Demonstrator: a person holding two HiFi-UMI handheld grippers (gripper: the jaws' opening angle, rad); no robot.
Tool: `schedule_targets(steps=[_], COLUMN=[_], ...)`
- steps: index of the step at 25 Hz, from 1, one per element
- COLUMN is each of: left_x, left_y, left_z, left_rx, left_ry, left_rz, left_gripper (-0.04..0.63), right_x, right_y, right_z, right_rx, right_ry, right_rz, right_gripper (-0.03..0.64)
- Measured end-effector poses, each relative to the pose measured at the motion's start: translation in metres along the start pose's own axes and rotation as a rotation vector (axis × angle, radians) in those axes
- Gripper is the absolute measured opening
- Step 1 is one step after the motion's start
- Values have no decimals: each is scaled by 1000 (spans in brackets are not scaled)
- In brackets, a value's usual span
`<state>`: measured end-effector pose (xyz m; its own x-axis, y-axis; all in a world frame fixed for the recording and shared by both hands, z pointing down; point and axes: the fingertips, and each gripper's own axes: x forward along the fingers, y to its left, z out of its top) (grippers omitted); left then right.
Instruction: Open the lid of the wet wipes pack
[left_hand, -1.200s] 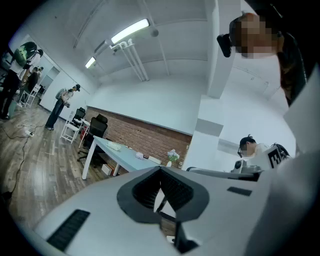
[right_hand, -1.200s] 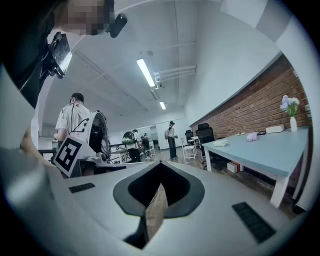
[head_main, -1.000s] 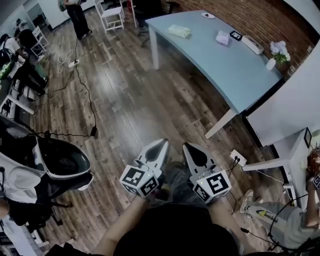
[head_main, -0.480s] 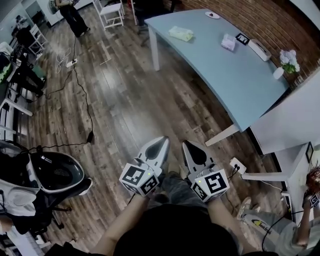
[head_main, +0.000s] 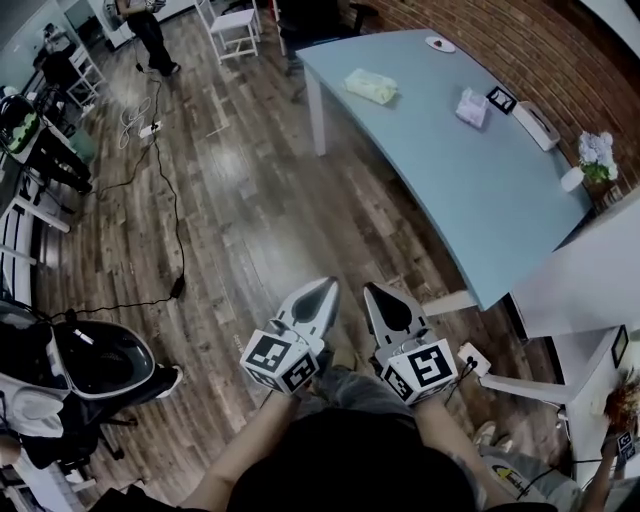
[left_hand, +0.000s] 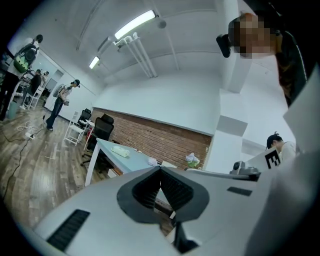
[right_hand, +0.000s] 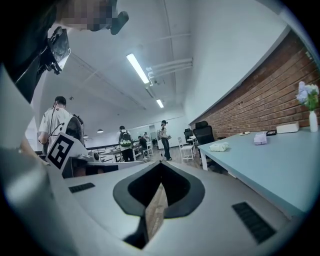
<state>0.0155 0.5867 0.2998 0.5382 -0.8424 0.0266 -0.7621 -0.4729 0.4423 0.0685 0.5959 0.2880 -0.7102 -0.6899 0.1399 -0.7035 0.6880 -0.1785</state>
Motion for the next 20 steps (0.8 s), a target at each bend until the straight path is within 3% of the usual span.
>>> schedule_targets(steps=[9,20], left_x=[30,69], left_y=[10,39], left_z=[-4,4], left_rx=[-23,-30], left_ry=[-5,-5], left_rz=[40,23], left_gripper=[14,14], right_x=[13,48], right_y=[-33,-60], right_z=[5,4], right_rx=[24,18], right_ry=[-10,8], right_rz=[14,17], right_gripper=[15,15])
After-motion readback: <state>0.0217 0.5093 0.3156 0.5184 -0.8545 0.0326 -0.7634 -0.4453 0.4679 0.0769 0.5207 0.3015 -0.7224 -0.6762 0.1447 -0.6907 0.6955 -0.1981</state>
